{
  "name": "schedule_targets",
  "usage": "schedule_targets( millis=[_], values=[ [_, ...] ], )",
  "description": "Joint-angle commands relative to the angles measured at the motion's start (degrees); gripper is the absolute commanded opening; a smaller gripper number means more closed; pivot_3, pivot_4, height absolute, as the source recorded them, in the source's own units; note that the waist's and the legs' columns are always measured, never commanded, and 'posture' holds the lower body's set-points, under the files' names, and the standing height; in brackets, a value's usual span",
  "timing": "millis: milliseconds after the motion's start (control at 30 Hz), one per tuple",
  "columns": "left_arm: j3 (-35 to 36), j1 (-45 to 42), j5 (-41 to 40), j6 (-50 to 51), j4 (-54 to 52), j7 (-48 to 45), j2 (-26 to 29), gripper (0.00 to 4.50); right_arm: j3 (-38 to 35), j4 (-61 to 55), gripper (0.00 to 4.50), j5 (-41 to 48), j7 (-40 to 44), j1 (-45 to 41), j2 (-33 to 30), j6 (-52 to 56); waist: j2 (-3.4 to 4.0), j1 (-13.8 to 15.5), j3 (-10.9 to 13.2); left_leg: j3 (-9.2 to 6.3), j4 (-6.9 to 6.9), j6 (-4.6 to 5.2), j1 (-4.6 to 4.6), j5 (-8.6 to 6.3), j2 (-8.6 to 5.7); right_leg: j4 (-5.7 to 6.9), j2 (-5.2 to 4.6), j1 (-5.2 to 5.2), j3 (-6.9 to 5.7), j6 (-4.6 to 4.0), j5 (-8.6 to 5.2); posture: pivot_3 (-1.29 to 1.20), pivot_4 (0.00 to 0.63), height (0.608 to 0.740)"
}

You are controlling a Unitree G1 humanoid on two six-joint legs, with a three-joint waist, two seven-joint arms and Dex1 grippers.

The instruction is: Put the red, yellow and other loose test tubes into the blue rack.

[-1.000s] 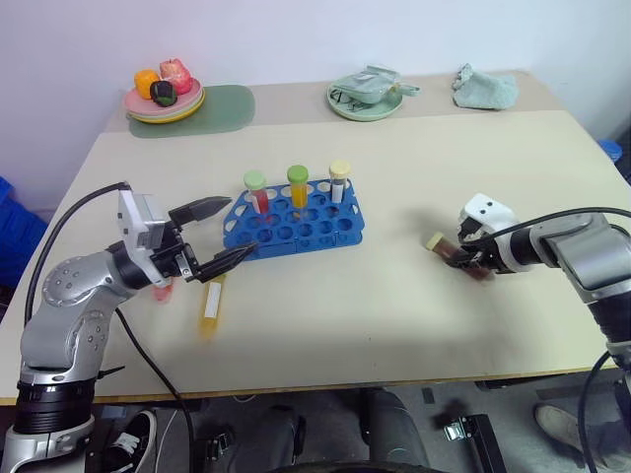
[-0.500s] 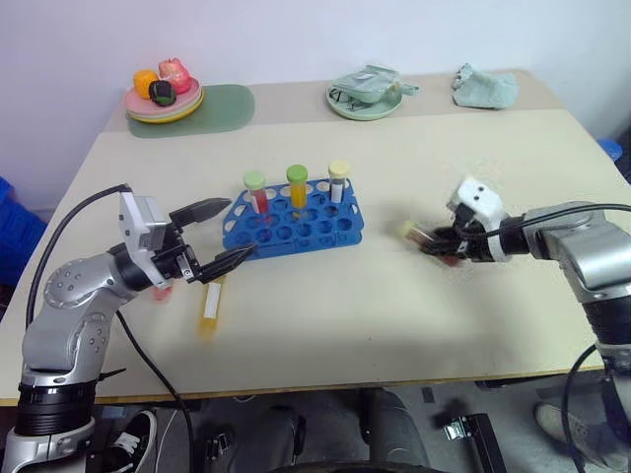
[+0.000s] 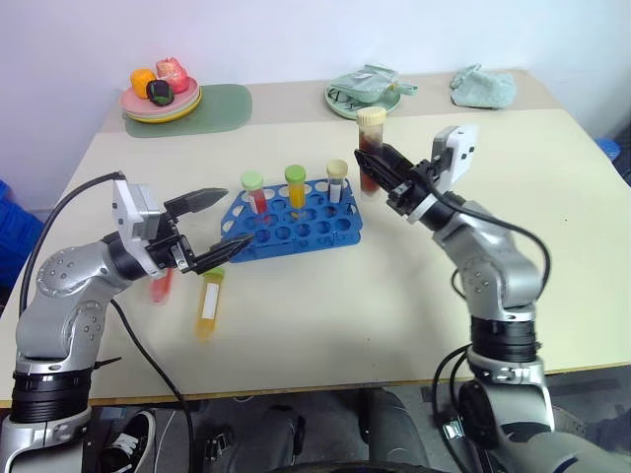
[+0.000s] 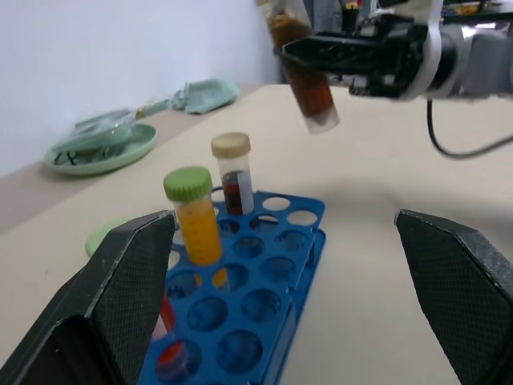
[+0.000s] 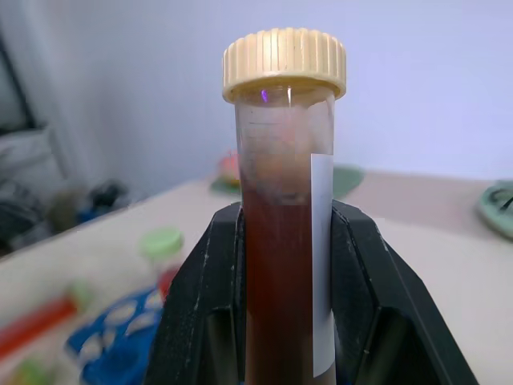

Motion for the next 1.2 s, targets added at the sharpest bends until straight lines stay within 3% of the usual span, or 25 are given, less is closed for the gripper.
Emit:
schedule_targets(
  millis=[33,233,567,767,1033,1200],
  values=[
    [1.32,-0.67,-0.6,-0.13,-0.24,-0.28,1.05,4.5,3.59,0.54,0.78,-4.34,-2.14,2.92,2.51,-8.32,0.0,-0.29,0.0,0.01,-0.01,0.0,0.0,0.0,0.0,0.0,0.0,-0.01,0.0,0.0,0.0,0.0,0.15,0.74],
    [1.02,-1.09,-0.48,0.1,-0.33,-0.29,1.24,4.5,6.12,4.86,0.78,-6.62,-4.81,4.38,5.94,-13.31,0.05,-1.49,0.01,0.01,-0.04,-0.02,0.05,0.0,0.03,0.03,0.04,-0.06,0.01,-0.03,0.01,0.0,0.15,0.74],
    [0.96,-0.93,-0.57,0.55,-1.3,0.29,1.19,4.5,7.11,9.29,0.78,-9.67,-7.21,2.64,5.59,-17.04,0.06,-1.44,0.01,0.03,-0.08,-0.03,0.07,-0.01,0.04,0.02,0.05,-0.06,0.01,-0.05,0.02,0.0,0.15,0.74],
    [1.61,0.09,-0.94,1.09,-2.63,0.89,1.05,4.5,3.38,-5.15,0.78,-1.93,-2.41,6.43,-7.59,3.0,0.06,-0.89,0.01,0.02,-0.07,-0.01,0.03,-0.01,0.03,-0.02,0.03,-0.02,0.01,-0.05,0.02,0.0,0.15,0.74],
    [0.59,0.23,-0.6,0.17,-2.24,0.57,-0.21,4.5,-0.56,-14.87,0.78,7.24,2.54,6.75,-32.05,37.81,0.08,-0.67,0.02,0.08,-0.07,0.02,0.04,-0.03,0.09,-0.12,0.02,0.01,0.01,-0.05,0.02,0.0,0.15,0.74],
    [-0.38,0.18,-0.54,-0.09,-2.51,0.68,-1.73,4.5,8.39,-11.06,0.78,3.14,10.37,7.6,-45.16,38.57,0.06,-0.03,0.01,0.28,0.0,0.06,0.03,-0.06,0.08,-0.17,0.0,0.03,0.01,-0.05,0.02,0.0,0.15,0.74]
  ],
)
